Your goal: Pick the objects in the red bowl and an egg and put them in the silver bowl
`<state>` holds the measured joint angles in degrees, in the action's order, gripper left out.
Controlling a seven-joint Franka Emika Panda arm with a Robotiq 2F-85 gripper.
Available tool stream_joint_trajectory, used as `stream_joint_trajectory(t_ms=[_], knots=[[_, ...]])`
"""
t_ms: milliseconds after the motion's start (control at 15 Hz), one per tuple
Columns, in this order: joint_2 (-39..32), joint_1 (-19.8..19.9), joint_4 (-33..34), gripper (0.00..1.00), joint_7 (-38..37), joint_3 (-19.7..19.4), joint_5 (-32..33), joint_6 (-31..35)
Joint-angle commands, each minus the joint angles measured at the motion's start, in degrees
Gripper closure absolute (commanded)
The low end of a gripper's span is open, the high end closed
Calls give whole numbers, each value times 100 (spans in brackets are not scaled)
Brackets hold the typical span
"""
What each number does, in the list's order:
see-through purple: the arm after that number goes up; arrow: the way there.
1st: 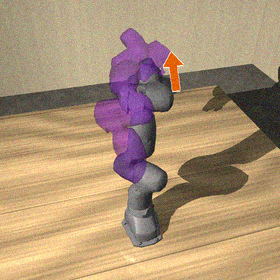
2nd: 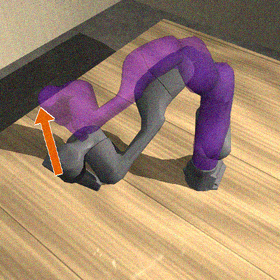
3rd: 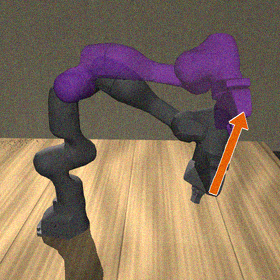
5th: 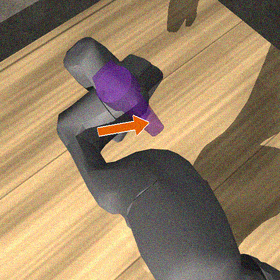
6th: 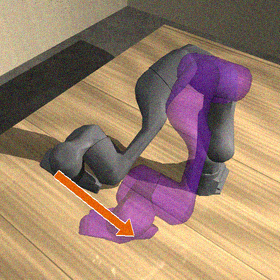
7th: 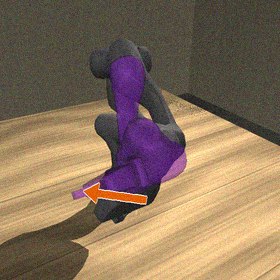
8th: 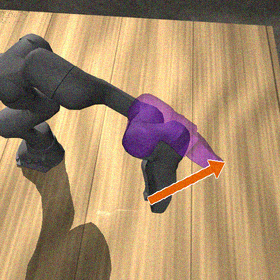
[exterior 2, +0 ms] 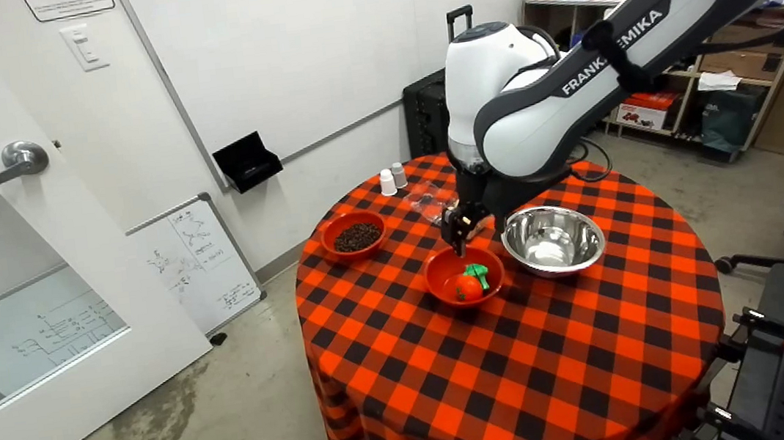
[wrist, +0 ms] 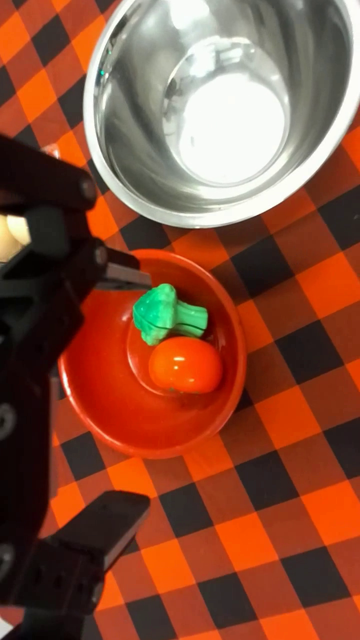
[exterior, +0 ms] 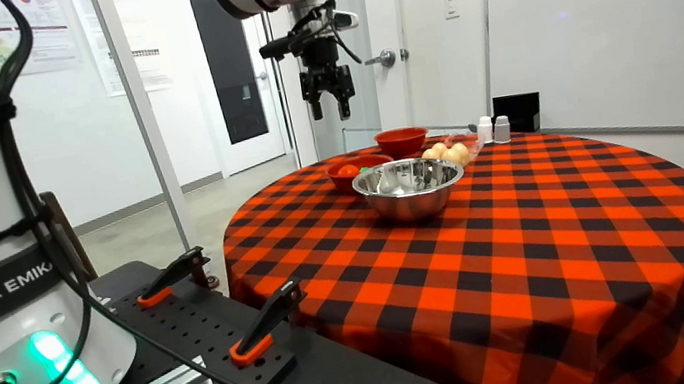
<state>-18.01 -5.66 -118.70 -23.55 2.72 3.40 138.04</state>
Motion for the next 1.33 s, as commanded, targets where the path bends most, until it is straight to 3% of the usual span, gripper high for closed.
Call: stream_joint_trajectory(t_ms=[0, 200, 733, 1267], knots=[[-371, -160, 334, 0, -69, -182, 100, 180], [-578, -216, 515, 0, 53, -234, 152, 233], [-1322, -486, 1151, 0, -563, -583, 157, -73], [-1968, -576, 1877, 0, -1201, -677, -36, -1201]])
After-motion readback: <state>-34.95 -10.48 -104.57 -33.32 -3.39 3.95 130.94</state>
